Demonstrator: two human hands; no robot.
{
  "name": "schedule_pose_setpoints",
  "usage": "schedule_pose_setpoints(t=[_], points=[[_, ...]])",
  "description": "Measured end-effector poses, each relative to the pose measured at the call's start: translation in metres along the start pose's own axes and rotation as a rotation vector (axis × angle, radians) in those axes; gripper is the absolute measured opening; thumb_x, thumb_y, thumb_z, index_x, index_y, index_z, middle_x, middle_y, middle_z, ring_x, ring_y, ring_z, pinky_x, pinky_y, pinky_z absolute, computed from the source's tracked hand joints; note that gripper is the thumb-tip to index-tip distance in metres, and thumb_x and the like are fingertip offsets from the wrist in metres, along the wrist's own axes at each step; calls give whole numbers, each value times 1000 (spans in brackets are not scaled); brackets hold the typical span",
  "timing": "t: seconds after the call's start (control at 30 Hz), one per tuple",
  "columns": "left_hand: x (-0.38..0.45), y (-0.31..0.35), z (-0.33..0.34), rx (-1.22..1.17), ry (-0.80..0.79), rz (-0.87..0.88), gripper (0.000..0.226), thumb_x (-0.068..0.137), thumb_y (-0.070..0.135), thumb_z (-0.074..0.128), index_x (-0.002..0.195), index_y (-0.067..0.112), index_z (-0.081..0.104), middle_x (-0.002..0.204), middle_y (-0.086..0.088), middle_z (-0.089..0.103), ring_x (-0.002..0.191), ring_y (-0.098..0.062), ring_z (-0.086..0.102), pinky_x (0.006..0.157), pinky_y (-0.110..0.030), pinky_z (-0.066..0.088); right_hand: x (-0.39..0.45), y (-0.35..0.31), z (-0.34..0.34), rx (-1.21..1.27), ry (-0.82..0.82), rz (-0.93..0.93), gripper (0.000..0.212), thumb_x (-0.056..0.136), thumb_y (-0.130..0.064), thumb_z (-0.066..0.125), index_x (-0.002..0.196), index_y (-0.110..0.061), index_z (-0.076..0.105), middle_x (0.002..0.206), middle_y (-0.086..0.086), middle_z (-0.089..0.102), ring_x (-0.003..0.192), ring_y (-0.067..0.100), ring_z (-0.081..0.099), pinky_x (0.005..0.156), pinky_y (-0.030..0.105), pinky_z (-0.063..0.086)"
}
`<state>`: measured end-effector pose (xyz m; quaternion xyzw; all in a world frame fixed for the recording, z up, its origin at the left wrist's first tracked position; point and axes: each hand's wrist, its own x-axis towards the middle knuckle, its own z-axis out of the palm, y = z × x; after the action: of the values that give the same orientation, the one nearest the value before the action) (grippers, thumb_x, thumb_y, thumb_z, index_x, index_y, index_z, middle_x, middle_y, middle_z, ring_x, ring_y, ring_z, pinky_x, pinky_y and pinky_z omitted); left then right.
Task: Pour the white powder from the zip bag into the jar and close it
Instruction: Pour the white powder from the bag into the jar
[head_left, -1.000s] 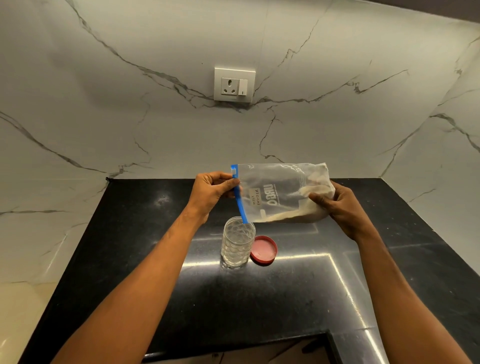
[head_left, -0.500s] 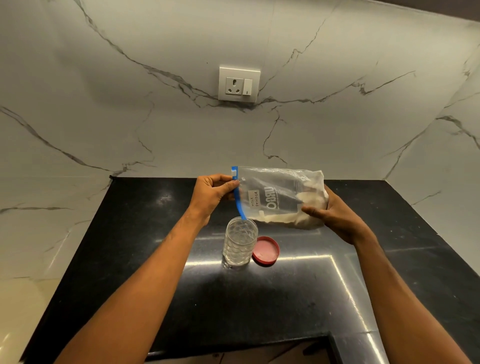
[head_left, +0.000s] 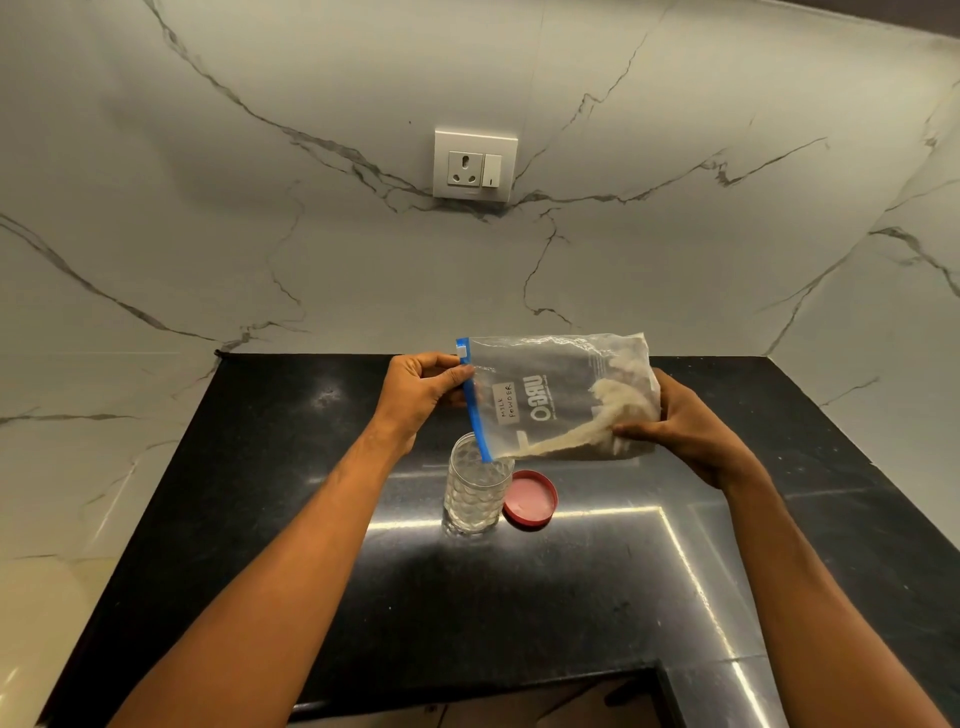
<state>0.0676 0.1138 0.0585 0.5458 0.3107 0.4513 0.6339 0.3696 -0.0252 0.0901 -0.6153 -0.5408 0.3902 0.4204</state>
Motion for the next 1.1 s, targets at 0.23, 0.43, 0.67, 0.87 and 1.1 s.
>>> schedule_pose_setpoints(t=[0.23,0.43,0.67,0.87,1.1], points=[[-2,-9,-7,6,40,-6,14,89,8,71,102,3,73,95,-10,78,88,-27,76,70,-32,64,-1,-8,8,-211,133,-156,61,76,-34,77,129,-17,52,114,3,67,103,19,68,87,40,58],[-2,-14,-11,-26,37,11,14,88,10,71,102,7,74,97,-11,78,91,-30,76,73,-36,64,-2,-14,14,-301,214,-261,51,81,-36,72,123,-12,54,105,3,68,95,16,68,83,40,59],[-1,-14,-9,-43,31,37,13,89,9,71,102,7,73,98,-9,78,91,-27,76,72,-31,63,-3,-14,17,-266,238,-293,50,83,-26,71,125,-7,53,107,8,68,96,20,69,83,39,60],[-2,-14,-8,-45,33,45,14,90,8,69,104,6,72,97,-8,78,91,-26,76,72,-30,63,-4,-14,17,-256,255,-310,49,84,-24,71,125,-5,54,106,9,68,95,21,69,83,37,59],[-3,-12,-10,-51,44,52,13,90,7,69,103,6,72,97,-7,78,91,-27,76,71,-30,63,-1,-15,18,-220,244,-335,47,85,-17,71,127,-3,53,109,13,67,97,25,70,85,42,59]])
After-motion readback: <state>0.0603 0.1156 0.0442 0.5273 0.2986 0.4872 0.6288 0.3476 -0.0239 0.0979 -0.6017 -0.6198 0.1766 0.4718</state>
